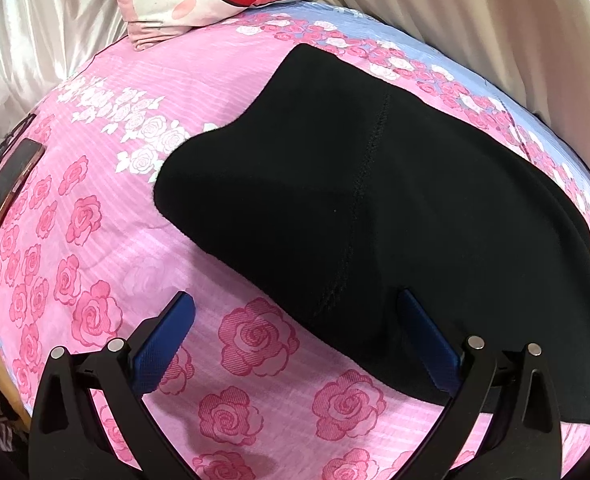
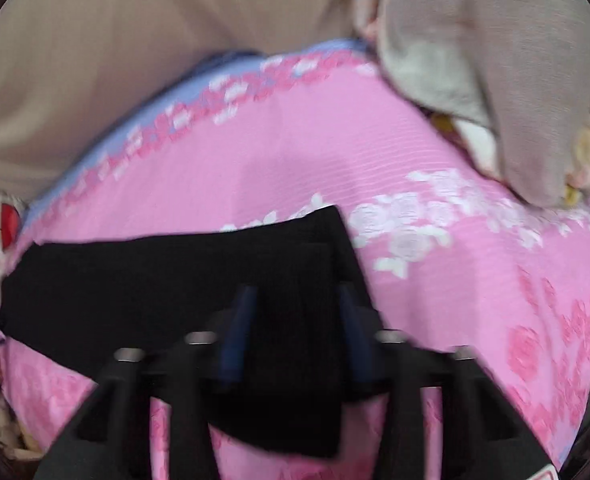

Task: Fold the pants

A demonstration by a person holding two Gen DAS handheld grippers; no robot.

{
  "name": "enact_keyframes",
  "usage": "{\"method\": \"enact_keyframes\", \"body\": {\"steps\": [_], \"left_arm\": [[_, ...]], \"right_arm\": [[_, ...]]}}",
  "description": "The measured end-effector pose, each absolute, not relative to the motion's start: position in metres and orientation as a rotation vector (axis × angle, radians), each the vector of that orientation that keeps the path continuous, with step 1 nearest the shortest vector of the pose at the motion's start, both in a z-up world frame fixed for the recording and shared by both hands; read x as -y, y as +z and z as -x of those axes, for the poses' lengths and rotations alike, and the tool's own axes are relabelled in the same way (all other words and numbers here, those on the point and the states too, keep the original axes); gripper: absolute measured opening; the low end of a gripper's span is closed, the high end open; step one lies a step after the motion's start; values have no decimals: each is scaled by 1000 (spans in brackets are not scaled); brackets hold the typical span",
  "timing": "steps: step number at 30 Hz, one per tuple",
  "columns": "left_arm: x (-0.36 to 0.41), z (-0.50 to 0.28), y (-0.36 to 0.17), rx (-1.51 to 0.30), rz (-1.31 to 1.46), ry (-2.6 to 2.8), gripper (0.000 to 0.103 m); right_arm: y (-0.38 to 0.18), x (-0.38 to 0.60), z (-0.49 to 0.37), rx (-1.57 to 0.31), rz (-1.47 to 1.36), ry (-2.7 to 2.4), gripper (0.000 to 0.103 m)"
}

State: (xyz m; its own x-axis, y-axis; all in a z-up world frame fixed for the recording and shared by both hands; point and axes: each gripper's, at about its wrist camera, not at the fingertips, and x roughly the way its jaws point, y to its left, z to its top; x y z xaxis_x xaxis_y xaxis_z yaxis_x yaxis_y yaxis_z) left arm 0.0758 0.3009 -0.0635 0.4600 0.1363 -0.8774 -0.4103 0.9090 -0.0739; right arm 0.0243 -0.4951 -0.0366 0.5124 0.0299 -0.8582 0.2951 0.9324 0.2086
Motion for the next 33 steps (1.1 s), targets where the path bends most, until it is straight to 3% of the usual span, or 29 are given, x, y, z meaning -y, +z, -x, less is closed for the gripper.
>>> {"method": "enact_keyframes", "body": {"steps": [5, 6, 8, 11, 13, 14, 15, 17, 21, 24, 29, 30, 31, 33], "left_arm": [[-303, -72, -63, -1056, 292, 327, 98], [-303, -72, -63, -1053, 288, 330, 98], [-302, -71, -63, -1043, 280, 334, 98], [-305, -73, -62, -1036, 284, 321, 98], [-309, -71, -60, -1038, 322, 297, 98], [-312, -66, -57, -1039, 351, 293, 98], [-318, -58, -54, -1031, 398, 283, 98], [-329, -47, -50, -1015, 476, 259, 98], [-353, -40, -54, -982, 665, 200, 98], [-358, -44, -50, -934, 739, 120, 88], [-354, -58, -50, -928, 825, 22, 89], [-356, -61, -52, -922, 837, 15, 85], [-357, -62, -51, -911, 838, 10, 65], [-357, -62, -42, -881, 780, 21, 42]], "right_arm": [[33, 470, -27, -790, -121, -226, 7], [40, 477, -26, -762, -94, -262, 11], [16, 502, -34, -829, -86, -340, 20], [-36, 520, -43, -1022, -32, -530, 20], [-33, 514, -24, -947, -89, -550, 25], [-24, 506, -14, -887, -114, -541, 28], [-13, 493, -1, -822, -143, -531, 41], [2, 468, 17, -736, -177, -503, 56], [6, 417, 24, -708, -222, -356, 56], [2, 374, 7, -715, -257, -247, 56], [-4, 309, -22, -731, -205, -146, 56], [-5, 301, -25, -731, -201, -139, 56], [-6, 294, -27, -733, -202, -131, 56], [-10, 279, -33, -748, -216, -107, 56]]}}
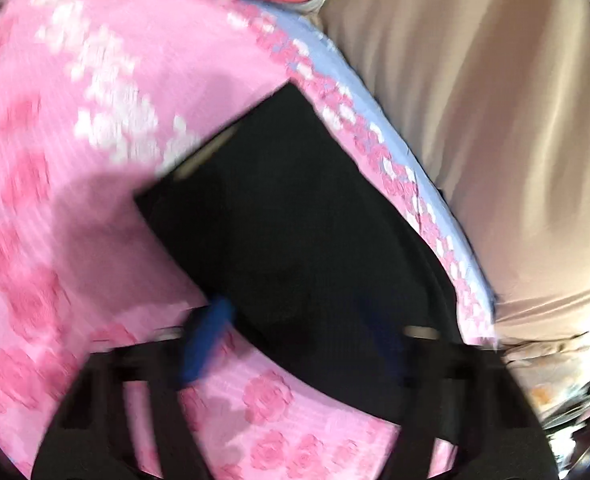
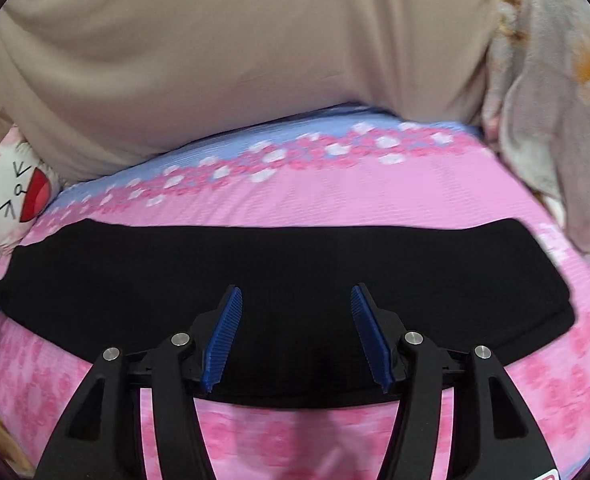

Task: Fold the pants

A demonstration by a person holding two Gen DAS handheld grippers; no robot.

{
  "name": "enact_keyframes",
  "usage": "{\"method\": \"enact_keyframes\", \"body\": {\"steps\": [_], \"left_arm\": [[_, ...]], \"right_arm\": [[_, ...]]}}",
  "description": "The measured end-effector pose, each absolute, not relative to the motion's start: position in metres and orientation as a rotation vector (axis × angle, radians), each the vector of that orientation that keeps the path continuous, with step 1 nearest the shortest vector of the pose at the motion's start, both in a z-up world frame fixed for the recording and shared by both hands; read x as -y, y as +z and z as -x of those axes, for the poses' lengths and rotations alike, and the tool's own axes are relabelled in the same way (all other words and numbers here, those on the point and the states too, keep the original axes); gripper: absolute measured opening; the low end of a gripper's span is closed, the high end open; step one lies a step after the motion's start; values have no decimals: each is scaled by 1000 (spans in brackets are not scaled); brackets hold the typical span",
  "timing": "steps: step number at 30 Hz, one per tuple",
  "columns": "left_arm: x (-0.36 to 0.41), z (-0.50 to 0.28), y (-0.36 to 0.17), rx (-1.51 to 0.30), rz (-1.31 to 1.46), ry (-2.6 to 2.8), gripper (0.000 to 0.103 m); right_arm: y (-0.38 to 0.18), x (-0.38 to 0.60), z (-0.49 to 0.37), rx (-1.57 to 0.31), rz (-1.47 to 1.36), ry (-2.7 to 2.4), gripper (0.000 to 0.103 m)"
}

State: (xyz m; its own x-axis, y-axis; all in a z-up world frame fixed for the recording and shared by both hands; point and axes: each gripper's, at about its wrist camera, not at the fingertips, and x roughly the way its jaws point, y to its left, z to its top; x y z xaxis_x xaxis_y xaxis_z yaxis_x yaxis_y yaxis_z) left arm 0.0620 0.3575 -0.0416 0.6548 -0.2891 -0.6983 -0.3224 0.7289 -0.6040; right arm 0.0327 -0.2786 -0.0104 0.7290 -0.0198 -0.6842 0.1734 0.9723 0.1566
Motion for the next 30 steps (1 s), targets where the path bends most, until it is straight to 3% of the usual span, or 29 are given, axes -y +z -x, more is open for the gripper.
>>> {"method": "enact_keyframes", "body": {"steps": [3, 9, 12, 17, 19, 21, 25, 30], "left_arm": [[-357, -69, -29, -851, 700, 16, 6], [-360, -68, 3, -840, 435, 83, 8], [-364, -77, -47, -1048, 363, 160, 12], [-345, -46, 4, -880, 261, 329, 32], [-325, -39, 32, -769, 210, 370, 63], [-304, -45, 47, -717, 182, 340, 82], [-248, -75, 44, -732, 106, 223, 82], [-199, -113, 1, -847, 91, 134, 82]], "right_arm": [[-15, 262, -37, -766, -218, -99, 56], [-11, 251, -33, -763, -240, -121, 56], [-19, 255, -36, -800, -182, -176, 57], [-9, 254, -53, -816, -239, -107, 57], [0, 232, -71, -813, -213, -14, 54], [6, 191, -102, -839, -174, 149, 35], [-3, 105, -169, -910, -119, 409, 32], [-39, 19, -253, -1005, -19, 468, 25]]}}
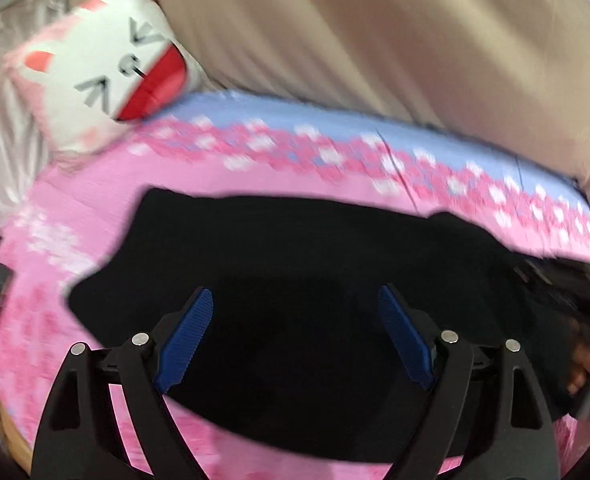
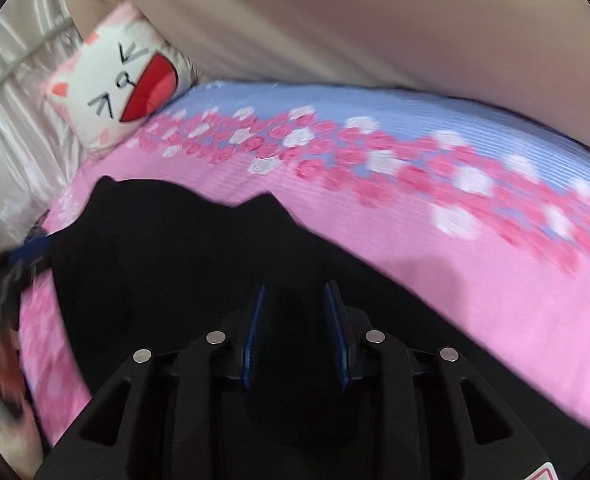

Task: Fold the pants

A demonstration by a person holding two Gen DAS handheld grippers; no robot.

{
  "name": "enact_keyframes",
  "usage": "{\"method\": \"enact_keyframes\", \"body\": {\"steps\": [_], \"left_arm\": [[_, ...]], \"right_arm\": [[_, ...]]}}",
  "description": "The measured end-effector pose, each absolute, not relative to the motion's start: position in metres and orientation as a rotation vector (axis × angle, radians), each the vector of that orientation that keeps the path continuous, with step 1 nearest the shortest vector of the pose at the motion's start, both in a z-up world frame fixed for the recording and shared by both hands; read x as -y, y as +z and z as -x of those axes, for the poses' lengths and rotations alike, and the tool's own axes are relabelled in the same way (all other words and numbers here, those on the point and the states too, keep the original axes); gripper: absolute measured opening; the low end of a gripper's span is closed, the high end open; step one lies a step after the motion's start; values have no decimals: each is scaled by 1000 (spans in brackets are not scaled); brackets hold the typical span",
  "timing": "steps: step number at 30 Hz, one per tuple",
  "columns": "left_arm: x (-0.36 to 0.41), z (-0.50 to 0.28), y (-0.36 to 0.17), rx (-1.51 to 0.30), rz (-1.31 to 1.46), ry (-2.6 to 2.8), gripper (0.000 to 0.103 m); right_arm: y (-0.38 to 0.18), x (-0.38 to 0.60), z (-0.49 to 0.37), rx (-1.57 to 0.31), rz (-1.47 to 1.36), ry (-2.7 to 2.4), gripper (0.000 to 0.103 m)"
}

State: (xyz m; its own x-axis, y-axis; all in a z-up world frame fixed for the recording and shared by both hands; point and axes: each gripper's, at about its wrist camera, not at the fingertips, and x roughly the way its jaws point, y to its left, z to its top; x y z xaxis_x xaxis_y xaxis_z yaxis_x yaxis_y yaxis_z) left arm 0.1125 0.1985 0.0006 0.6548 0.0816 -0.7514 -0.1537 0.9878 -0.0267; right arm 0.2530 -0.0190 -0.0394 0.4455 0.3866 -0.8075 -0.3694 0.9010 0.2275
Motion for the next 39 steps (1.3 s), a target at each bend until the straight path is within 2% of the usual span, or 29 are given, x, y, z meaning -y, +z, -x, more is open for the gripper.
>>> {"method": "enact_keyframes", "body": {"steps": [2, 4, 7, 10, 12, 15, 19, 20, 22, 27, 31, 35, 38, 39], "left_arm": [[-189, -124, -17, -887, 71, 142, 83], [-183, -123, -32, -912, 47, 171, 83], [-186, -124, -49, -933, 27, 193, 86], [-186, -121, -47, -915, 14, 202, 87], [-181, -115, -40, -896, 8, 196, 87], [-164, -104, -28, -853, -27, 168, 93], [-127, -94, -19, -800, -133, 144, 94], [-116, -92, -18, -789, -161, 137, 94], [-90, -88, -15, -772, -209, 114, 98], [-31, -80, -15, -768, -247, 22, 98], [12, -76, -21, -790, -283, -43, 98], [39, -67, -21, -776, -323, -63, 98], [52, -65, -23, -779, -340, -67, 98], [54, -65, -24, -785, -341, -69, 98]], "right_arm": [[-55, 10, -279, -1010, 23, 425, 23], [-52, 16, -290, -1016, -4, 349, 27], [-25, 22, -256, -933, -23, 423, 26], [-34, 40, -216, -919, 88, 389, 26], [-46, 89, -189, -958, 27, 295, 25], [-42, 181, -135, -931, -124, 166, 25], [-46, 311, -69, -919, -155, -161, 22], [-44, 341, -53, -910, -204, -201, 23], [-37, 396, -16, -893, -249, -410, 33], [-30, 484, 61, -786, -477, -540, 34], [-41, 499, 62, -778, -533, -481, 34], [-41, 477, 41, -758, -462, -446, 34], [-49, 480, 21, -784, -483, -418, 45], [-50, 483, 20, -779, -501, -407, 38]]}}
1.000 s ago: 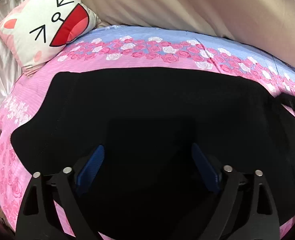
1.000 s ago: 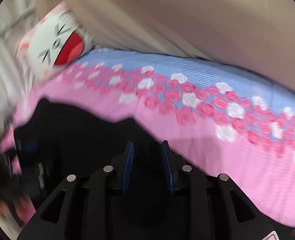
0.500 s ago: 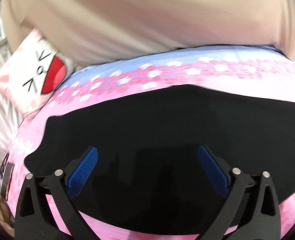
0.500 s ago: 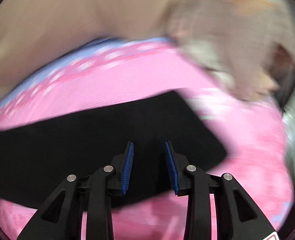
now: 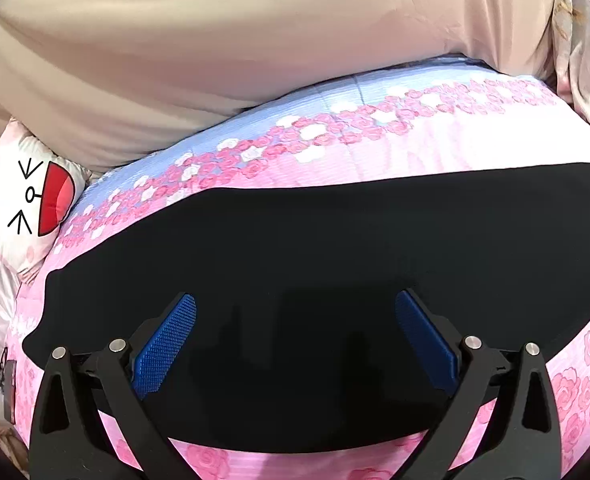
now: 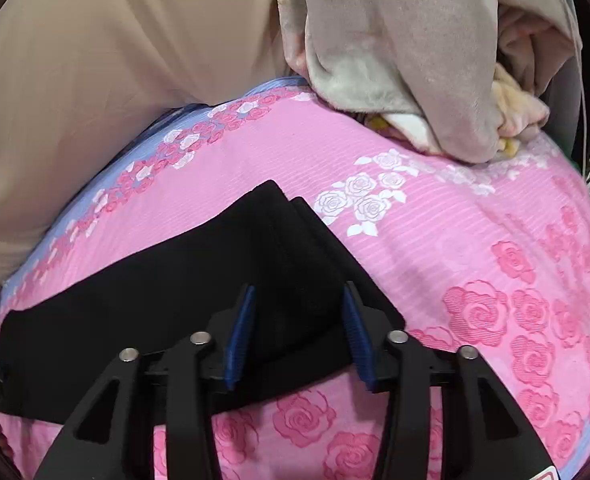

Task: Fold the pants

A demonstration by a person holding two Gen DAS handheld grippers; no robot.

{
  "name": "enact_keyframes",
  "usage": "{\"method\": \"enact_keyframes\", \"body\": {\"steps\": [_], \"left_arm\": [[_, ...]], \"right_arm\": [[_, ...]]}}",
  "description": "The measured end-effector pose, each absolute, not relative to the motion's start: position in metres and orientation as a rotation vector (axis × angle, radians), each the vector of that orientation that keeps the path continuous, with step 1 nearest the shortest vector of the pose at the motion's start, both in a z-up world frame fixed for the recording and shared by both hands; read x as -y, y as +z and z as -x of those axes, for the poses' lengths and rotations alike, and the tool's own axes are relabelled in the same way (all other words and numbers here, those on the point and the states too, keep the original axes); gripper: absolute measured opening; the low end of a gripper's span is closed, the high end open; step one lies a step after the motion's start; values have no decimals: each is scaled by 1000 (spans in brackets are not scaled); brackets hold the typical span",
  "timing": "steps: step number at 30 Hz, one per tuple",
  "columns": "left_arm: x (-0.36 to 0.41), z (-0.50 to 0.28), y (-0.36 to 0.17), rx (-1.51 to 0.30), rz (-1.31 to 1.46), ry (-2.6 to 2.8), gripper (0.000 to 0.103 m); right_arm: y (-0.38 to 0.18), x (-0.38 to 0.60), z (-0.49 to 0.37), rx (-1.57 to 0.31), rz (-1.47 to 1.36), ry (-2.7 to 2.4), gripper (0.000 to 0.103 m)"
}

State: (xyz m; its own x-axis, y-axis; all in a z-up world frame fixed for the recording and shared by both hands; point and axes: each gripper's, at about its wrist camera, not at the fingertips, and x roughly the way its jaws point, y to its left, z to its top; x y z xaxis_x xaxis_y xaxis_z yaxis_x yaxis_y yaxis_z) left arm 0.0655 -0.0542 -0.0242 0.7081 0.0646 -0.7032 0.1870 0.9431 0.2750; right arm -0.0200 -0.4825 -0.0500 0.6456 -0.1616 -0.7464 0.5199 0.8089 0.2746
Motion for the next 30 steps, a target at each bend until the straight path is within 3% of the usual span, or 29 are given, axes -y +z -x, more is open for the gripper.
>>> {"method": "enact_keyframes", "body": {"steps": [1, 2, 8, 10, 13, 15, 20, 22, 23, 30], "left_arm": [[57, -66, -26, -790, -340, -72, 98], [58, -67, -27, -798, -337, -75, 98], [68, -70, -35, -823, -343, -94, 98], [70, -74, -44, -844, -350, -90, 98], [68, -74, -48, -859, -344, -87, 98], [66, -71, -46, -844, -345, -93, 98], [57, -69, -48, -849, -335, -92, 98], [53, -66, -45, -836, -330, -89, 98], [51, -65, -44, -828, -331, -84, 98], [2, -64, -29, -791, -263, -31, 98]], "right_arm": [[-49, 484, 19, -766, -500, -408, 27], [-48, 484, 19, -766, -484, -416, 7], [-36, 482, 42, -772, -431, -463, 7], [-56, 489, 35, -833, -469, -436, 11], [-40, 493, 43, -813, -492, -416, 31], [-31, 495, 53, -771, -488, -456, 59], [-53, 507, 40, -816, -590, -386, 61], [-54, 502, 34, -806, -546, -407, 51], [-52, 500, 33, -814, -533, -413, 19], [-10, 441, 16, -703, -597, -184, 20]]}}
